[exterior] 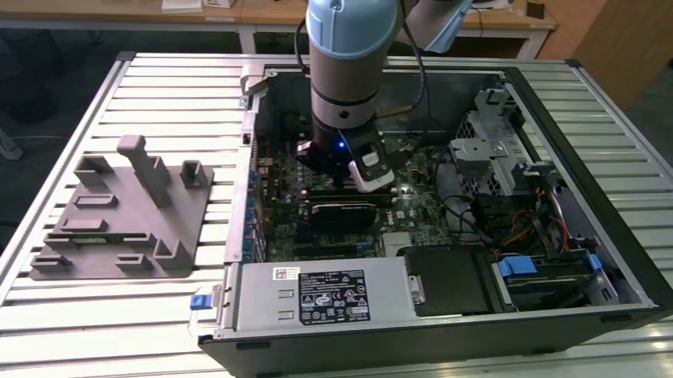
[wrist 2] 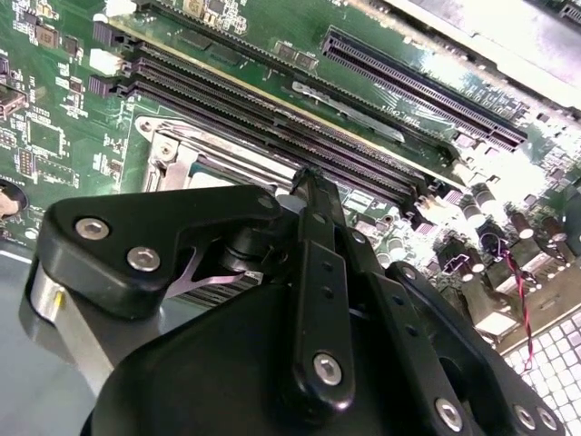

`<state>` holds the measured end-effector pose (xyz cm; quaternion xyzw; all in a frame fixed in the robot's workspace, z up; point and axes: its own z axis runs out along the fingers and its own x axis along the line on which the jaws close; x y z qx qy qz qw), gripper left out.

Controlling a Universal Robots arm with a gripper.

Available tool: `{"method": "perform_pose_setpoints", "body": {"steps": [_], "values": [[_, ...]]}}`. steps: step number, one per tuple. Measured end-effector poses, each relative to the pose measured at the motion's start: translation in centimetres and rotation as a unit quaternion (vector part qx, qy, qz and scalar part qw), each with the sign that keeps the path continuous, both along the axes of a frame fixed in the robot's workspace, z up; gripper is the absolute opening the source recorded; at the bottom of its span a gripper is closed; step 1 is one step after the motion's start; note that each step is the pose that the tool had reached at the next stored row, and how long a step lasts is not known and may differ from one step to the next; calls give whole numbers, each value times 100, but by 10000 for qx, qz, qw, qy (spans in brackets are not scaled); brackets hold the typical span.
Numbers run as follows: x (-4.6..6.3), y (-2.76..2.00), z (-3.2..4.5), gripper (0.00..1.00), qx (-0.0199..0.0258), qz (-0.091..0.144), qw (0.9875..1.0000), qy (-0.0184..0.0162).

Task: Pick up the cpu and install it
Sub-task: 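Install the second cpu locking lever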

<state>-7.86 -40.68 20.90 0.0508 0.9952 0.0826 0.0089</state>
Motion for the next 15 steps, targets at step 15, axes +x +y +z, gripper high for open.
{"method": "perform_pose_setpoints", "body": {"steps": [15], "values": [[-47,-120,-59,11,387,0,9993,0]]}}
